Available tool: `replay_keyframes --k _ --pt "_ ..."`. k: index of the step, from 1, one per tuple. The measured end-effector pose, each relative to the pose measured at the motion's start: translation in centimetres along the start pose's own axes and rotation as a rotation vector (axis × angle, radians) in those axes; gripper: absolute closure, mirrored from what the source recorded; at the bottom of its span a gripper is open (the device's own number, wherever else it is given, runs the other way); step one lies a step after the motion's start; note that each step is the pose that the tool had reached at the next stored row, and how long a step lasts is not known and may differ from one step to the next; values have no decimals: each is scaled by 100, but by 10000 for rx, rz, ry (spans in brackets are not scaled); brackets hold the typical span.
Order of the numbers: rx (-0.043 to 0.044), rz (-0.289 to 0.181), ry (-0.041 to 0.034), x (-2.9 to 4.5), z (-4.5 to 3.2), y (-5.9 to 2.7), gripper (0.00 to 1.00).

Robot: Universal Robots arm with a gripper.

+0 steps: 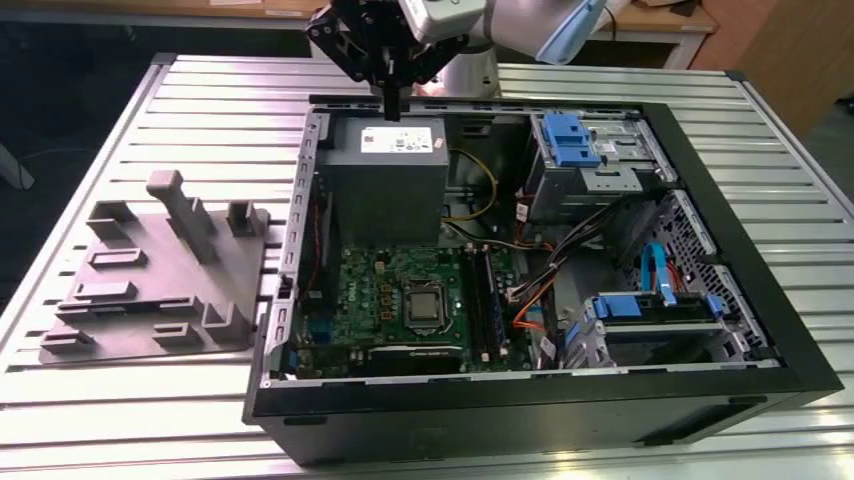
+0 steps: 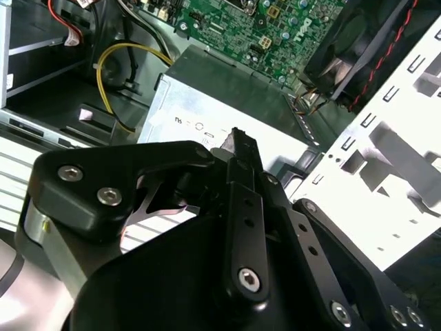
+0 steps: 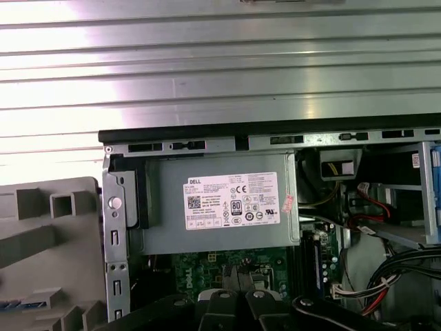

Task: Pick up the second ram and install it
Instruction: 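Reach for the second ram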

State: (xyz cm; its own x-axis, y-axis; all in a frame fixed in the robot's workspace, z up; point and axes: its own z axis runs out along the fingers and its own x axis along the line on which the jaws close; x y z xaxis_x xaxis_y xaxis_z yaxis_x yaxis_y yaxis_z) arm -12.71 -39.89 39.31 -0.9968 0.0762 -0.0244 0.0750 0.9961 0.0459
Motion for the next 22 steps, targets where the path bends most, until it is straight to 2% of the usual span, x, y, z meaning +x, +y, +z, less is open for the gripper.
replay_keyframes --k 14,22 --pt "1 0 1 174 13 -14 90" --pt "1 0 1 243 20 -20 90"
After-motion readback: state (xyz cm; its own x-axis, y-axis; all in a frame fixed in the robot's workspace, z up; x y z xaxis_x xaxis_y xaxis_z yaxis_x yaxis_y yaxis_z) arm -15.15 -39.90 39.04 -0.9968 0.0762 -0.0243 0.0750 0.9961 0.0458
